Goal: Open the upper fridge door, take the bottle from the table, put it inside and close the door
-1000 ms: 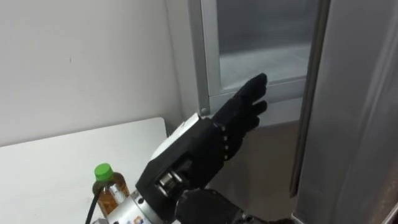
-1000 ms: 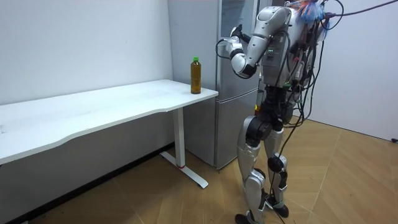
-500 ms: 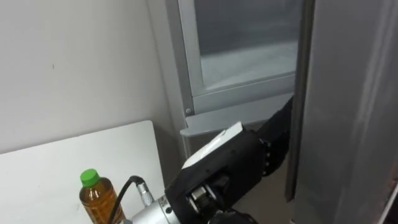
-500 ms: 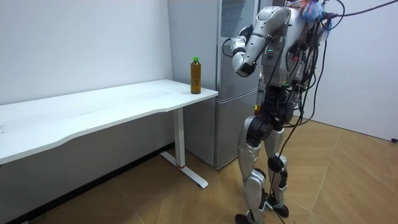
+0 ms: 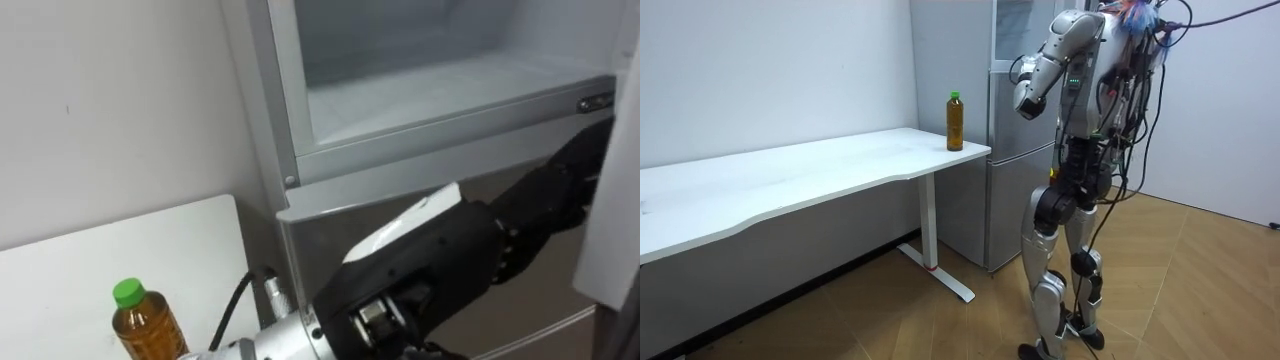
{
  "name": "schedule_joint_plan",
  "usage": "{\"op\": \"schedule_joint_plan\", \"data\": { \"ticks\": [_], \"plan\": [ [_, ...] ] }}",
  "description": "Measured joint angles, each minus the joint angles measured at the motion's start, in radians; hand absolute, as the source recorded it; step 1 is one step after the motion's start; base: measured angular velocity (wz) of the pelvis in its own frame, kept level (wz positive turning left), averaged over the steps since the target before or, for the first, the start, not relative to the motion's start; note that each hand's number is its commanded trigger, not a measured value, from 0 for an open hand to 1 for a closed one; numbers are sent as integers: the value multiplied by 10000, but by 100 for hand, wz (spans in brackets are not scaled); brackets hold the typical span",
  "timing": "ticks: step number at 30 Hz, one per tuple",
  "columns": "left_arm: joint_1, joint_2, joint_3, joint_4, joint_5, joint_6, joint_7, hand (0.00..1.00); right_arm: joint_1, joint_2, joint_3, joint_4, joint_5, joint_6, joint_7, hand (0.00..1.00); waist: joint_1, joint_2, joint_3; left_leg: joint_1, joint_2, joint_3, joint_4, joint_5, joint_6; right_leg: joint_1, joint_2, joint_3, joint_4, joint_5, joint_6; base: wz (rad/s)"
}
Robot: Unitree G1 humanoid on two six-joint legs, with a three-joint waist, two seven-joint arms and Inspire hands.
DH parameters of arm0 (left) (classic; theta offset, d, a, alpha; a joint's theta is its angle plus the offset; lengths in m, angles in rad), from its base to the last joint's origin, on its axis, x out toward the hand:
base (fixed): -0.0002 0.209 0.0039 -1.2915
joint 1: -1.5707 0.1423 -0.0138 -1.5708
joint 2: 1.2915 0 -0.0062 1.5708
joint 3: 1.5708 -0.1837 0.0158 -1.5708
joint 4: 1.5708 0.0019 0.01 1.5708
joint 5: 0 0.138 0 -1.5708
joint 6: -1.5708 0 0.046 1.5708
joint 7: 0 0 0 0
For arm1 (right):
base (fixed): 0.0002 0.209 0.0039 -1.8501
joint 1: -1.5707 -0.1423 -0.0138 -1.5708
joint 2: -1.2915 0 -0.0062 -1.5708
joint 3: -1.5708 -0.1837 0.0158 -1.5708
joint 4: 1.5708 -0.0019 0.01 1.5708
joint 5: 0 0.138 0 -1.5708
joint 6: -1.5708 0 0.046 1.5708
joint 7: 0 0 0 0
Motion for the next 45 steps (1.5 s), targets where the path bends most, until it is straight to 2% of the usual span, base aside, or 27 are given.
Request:
{"op": "schedule_joint_plan", "data": {
  "ticks": [6, 12, 15, 18, 22, 26, 32, 34, 42, 45],
  "plan": [
    [-25, -74, -241, 177, -11, -18, -2, 0, -88, 33, 2, -23, -4, -11, -39, 0, -224, -1, 5, -31, 22, 218, -27, 0, 0, -103, 0, 68, 14, 0, 0, -6],
    [-61, -332, -278, 479, -9, -100, 0, 0, -151, 33, -5, -34, -9, 4, -22, 0, -411, 22, -3, -24, 21, 399, -26, -3, -2, -174, -2, 253, 37, 1, -1, -7],
    [-314, -374, -279, 725, -16, -149, 0, 0, -148, 20, -29, -35, 0, -3, -23, 0, -466, 107, -37, -7, 27, 518, -29, -3, -2, -254, -1, 389, 105, 4, -2, -14],
    [-514, -403, -300, 911, -25, -181, -1, 0, -151, -2, -29, -35, 53, -3, -23, 0, -514, 188, -29, 93, 28, 558, -78, -3, -3, -283, 9, 537, 178, 4, -2, -14],
    [-733, -528, -371, 1176, -31, -228, -6, 0, -247, 1, -50, -52, 76, -3, -5, 0, -779, 268, -10, 180, 28, 660, -139, -2, -2, -262, 10, 586, 185, 6, 2, -5],
    [-877, -624, -491, 1305, -26, -227, -42, 0, -308, 21, -55, -64, 75, 0, 13, 0, -982, 277, -6, 198, 31, 715, -144, -2, -2, -268, 11, 612, 176, 7, 4, -4],
    [-1002, -776, -836, 1315, -24, -227, -35, 0, -350, 28, -44, -59, 47, 10, 9, 0, -1038, 276, -6, 212, 36, 849, -145, -1, -2, -306, 19, 771, 148, 7, 5, -7],
    [-1141, -784, -874, 1315, -32, -225, -36, 0, -365, 26, -35, -68, 46, 18, 6, 0, -1044, 276, -6, 211, 53, 1082, -144, -1, -3, -351, 23, 867, 131, 7, 5, -12],
    [-1310, -986, -1109, 1344, -27, -225, 4, 0, -428, 37, 26, -85, 53, 27, -5, 0, -1134, 274, -7, 241, 181, 1461, -137, -3, -5, -496, 89, 1127, 168, 26, -25, -15],
    [-1312, -991, -1166, 1386, -20, -230, 11, 0, -478, 26, 163, -77, 44, 26, -9, 0, -1180, 280, -10, 380, 253, 1733, -138, -4, -8, -473, 163, 1371, 171, 49, -63, -24]
  ]
}}
